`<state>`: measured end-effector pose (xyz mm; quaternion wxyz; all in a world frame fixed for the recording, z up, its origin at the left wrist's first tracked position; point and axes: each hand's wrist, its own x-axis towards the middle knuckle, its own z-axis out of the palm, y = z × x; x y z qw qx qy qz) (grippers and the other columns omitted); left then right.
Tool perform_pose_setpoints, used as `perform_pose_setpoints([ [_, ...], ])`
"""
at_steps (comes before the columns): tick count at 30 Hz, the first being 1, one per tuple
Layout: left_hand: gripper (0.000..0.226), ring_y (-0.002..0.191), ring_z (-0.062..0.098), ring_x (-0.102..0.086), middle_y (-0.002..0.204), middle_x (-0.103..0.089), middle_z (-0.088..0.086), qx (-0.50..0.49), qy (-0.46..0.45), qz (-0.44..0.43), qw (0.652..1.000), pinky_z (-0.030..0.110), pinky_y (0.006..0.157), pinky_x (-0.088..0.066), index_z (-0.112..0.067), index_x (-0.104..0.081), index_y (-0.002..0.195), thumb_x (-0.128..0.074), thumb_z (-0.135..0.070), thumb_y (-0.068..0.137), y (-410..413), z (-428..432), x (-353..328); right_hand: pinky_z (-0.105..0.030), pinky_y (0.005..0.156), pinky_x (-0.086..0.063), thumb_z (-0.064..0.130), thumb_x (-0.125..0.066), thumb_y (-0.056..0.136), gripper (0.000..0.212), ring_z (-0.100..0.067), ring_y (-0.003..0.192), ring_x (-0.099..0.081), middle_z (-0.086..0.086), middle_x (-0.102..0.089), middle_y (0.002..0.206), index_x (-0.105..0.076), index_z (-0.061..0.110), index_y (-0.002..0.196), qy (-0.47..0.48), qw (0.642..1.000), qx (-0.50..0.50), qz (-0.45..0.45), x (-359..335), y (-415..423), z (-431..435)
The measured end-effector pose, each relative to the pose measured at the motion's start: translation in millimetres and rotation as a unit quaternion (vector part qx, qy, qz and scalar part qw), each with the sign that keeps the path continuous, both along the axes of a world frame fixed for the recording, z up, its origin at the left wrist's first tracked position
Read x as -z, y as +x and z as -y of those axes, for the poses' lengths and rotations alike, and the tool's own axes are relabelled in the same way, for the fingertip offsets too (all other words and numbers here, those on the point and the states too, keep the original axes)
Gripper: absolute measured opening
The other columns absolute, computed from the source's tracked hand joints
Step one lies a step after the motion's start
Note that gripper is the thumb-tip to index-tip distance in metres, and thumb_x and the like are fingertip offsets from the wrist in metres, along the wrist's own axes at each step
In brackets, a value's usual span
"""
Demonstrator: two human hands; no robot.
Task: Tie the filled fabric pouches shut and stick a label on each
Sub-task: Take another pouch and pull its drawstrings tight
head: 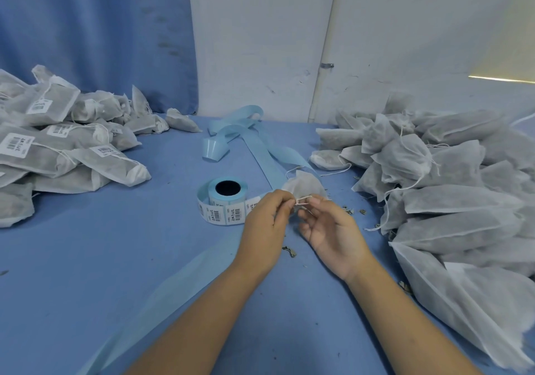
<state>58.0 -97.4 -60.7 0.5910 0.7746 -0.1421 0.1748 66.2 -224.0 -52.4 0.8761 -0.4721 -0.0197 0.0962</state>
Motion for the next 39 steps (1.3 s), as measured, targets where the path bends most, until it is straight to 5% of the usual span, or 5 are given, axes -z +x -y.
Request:
perform_pose_setpoints([
  [12,0.012,0.083,0.008,-0.051,0.093,-0.056,0.006,-0.027,0.044,0.008,0.999,0.008,0.071,-0.037,-0.009,-0.060,0.094,-0.049,-0.009,0.098,3,-2,-1,-0.015,0.046,-0.038,0.017,-0.062,0.077,0.005,-0.006,0.047,-0.039,0.004,-0.061,0.074,-0.062,0.012,0.079,0.024,1.000,0.014,-0.006,0,1,0],
  [27,0.013,0.085,0.017,-0.056,0.086,-0.057,0.000,-0.040,0.025,-0.041,0.998,0.033,0.081,-0.049,-0.011,-0.060,0.088,-0.051,-0.013,0.097,5,2,0,-0.015,0.045,-0.038,0.014,-0.062,0.076,0.007,-0.005,0.044,-0.039,0.006,-0.061,0.074,-0.059,0.015,0.082,0.091,0.994,0.059,-0.009,2,1,0],
  [31,0.015,0.086,0.003,-0.053,0.091,-0.057,-0.006,-0.025,0.028,-0.036,0.999,0.019,0.081,-0.046,-0.016,-0.061,0.092,-0.049,-0.008,0.095,5,0,0,-0.015,0.047,-0.039,0.015,-0.062,0.076,0.007,-0.006,0.045,-0.040,0.006,-0.061,0.074,-0.059,0.016,0.082,0.092,0.994,0.051,-0.010,1,0,2],
  [34,0.029,0.093,-0.005,-0.040,0.096,-0.055,-0.016,-0.026,0.133,0.030,0.990,0.005,0.082,-0.032,-0.016,-0.062,0.103,-0.051,0.000,0.082,2,-4,4,-0.016,0.049,-0.041,0.015,-0.061,0.076,0.001,-0.007,0.049,-0.042,0.004,-0.058,0.072,-0.061,0.015,0.076,0.122,0.992,0.035,-0.013,-1,0,6],
  [39,0.039,0.106,0.015,-0.038,0.100,-0.060,0.004,-0.038,0.249,0.157,0.955,0.019,0.088,-0.034,-0.005,-0.062,0.103,-0.052,0.014,0.071,6,-9,6,-0.019,0.053,-0.045,0.016,-0.073,0.066,0.014,-0.008,0.053,-0.047,0.003,-0.052,0.066,-0.060,0.015,0.066,0.159,0.987,-0.017,-0.004,-6,-3,6],
])
